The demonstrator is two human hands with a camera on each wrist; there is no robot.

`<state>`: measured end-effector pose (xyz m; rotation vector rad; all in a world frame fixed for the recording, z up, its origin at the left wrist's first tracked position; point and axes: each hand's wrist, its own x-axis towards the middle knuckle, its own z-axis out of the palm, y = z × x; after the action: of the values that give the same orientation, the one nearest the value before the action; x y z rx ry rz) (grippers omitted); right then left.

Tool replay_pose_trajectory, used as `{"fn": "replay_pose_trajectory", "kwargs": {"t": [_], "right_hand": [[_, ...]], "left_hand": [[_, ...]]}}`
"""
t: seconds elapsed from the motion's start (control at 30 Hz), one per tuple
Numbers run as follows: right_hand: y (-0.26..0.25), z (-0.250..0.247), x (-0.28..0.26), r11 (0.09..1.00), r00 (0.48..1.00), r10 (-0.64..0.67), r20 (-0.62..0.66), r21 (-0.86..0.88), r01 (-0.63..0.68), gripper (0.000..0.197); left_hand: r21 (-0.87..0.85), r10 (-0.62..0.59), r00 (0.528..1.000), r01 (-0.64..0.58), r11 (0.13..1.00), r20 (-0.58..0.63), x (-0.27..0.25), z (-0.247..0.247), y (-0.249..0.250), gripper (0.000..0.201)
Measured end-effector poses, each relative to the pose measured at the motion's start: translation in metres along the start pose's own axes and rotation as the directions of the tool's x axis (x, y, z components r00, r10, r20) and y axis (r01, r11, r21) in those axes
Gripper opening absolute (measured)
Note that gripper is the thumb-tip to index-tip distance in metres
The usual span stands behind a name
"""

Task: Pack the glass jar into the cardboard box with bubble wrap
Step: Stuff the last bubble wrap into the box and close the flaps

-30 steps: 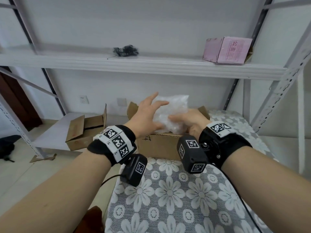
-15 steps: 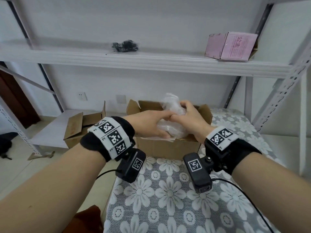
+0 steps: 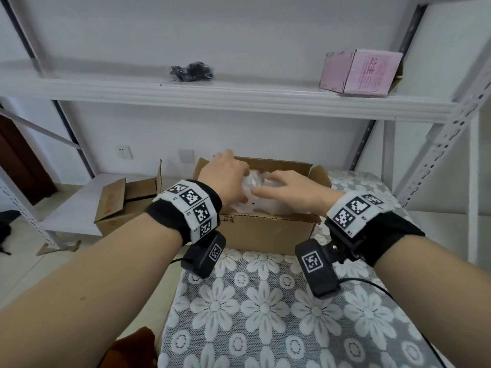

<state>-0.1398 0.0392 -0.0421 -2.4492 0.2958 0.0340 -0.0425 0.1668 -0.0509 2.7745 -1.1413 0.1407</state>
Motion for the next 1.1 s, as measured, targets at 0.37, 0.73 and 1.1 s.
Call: {"fn": "replay_pose_trajectory", "kwargs": {"t": [0.37,0.73,1.1], "right_hand": [[0.015,0.003,0.021,0.997,0.999,0.025,0.023,-0.076,-0.023,0.07],[0.011,0.001,0.014,0.944,0.987,0.119,-0.111,0.322,-0.078,0.021],[0.019,0.005,0.016,0.975,0.999,0.007,0.043,-0.223,0.003,0.039]], "left_hand": [[-0.38,0.1,0.899,0.078,0.922,0.427,-0.006,-0.025,-0.027,0.067],[-0.266,-0.134,0.984,0.161,0.95,0.119,0.003,0.016,-0.005,0.036],[-0.41,-0.083,0.966,0.181,0.894,0.245,-0.001,-0.008,-0.004,0.039]]}}
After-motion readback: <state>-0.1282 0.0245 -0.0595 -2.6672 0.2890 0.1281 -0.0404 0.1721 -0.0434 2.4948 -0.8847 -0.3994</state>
